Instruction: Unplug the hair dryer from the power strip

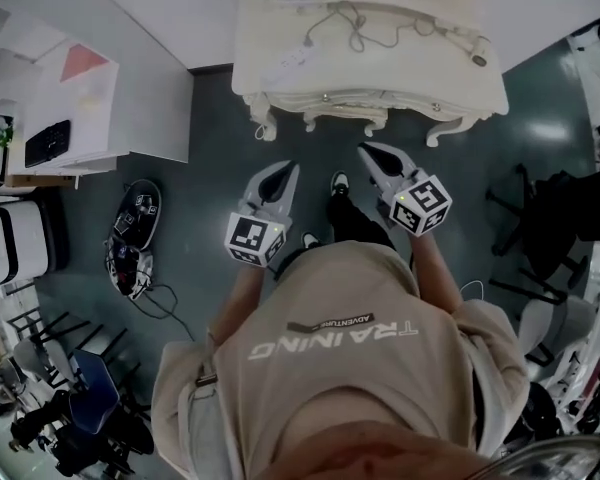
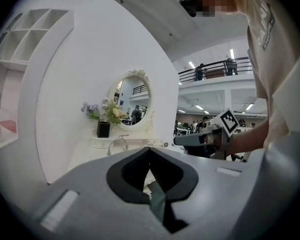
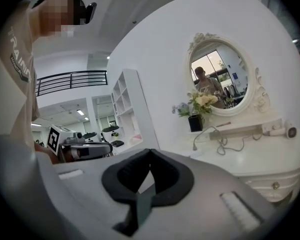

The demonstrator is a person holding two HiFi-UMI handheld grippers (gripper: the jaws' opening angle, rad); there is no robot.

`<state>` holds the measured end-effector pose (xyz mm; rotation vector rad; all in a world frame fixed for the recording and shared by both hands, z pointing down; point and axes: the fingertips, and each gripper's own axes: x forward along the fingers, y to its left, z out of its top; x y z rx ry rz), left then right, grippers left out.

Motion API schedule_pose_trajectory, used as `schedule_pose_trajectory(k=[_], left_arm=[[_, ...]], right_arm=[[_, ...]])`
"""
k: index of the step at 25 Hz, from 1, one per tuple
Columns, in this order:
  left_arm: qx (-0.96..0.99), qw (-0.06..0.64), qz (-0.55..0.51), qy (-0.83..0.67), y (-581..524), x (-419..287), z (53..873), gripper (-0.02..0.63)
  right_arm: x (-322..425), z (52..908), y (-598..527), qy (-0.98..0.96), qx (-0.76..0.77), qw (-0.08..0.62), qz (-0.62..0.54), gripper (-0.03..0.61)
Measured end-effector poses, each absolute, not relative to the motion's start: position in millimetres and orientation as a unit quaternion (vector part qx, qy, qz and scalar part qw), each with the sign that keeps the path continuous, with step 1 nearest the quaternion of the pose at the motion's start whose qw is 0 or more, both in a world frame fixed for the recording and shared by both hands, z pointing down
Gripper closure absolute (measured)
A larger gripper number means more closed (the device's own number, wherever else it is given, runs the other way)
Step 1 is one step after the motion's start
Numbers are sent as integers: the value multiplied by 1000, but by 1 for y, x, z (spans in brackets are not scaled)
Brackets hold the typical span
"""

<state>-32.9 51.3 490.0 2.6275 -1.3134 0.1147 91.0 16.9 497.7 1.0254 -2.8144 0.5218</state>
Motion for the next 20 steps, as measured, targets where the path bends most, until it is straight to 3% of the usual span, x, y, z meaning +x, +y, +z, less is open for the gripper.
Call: schedule_pose_trajectory(k=[10,20], left_arm=[[867,81,86,-484,-97,-20,475,616],[857,121,91,-492,-180,1,502,617]], right_arm=[[106,502,-141,-946,290,65,131,577],[111,533,-226,-949,253,79,170,577]])
